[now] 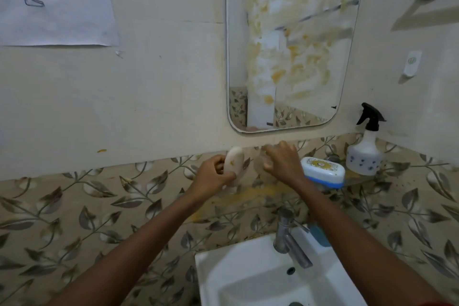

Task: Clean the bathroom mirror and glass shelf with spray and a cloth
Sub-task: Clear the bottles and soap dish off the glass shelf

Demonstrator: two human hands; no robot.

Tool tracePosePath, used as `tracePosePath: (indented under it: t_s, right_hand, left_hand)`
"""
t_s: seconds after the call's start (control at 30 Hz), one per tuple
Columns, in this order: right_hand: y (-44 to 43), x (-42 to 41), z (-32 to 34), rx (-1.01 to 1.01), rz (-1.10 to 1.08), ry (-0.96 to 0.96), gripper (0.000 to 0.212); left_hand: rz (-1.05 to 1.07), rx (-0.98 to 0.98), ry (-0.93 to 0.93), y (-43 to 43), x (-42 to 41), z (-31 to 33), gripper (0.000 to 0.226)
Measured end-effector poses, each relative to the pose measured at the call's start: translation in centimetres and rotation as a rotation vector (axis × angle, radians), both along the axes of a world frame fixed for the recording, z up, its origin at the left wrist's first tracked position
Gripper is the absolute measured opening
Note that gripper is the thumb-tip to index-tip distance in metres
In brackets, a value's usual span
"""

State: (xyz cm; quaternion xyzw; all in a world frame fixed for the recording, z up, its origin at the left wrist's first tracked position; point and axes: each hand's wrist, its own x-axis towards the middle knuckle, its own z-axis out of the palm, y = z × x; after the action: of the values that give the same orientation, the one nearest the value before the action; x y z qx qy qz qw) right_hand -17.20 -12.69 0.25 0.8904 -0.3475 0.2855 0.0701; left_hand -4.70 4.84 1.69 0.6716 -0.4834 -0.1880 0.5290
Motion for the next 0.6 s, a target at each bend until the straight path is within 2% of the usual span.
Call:
tracePosePath:
  t_s: [0.13,0.3,0.37,0.43,0.5,0.6]
  right_hand:
    - [2.0,-2.6,0.9,0.087,0.085,-0.521,0.044]
    - [6.7,-6.9,0.0,0.437,0.151,-1.251,0.052]
    - [8.4,-8.3,-1.6,0.628,0.19,-1.484,0.05]
    - [9.8,-9.4,-4.1,0.808,0.182,-1.591,0.039]
    - [11.2,-10.1,-6.9,0.975,0.209,-1.626,0.018]
    - [13.2,-10.2,-10.6,1.139,0.241,-1.671,0.011]
  left_hand:
    - [-0.184,0.025,0.123,3.5,-1.0,-0.7,0.038]
    - [-0.506,0.285,0.22,6.0,-1.8,-6.9,0.045]
    - [-0.527,0.358,0.22,5.7,-1.2,-10.8,0.051]
    - [-0.421,0.379,0.182,5.0,-0.3,-13.9,0.048]
    - [-0.272,0.386,0.11,4.2,0.7,-16.4,0.042]
    - [-0.092,0.389,0.047,3.0,1.8,-18.8,0.045]
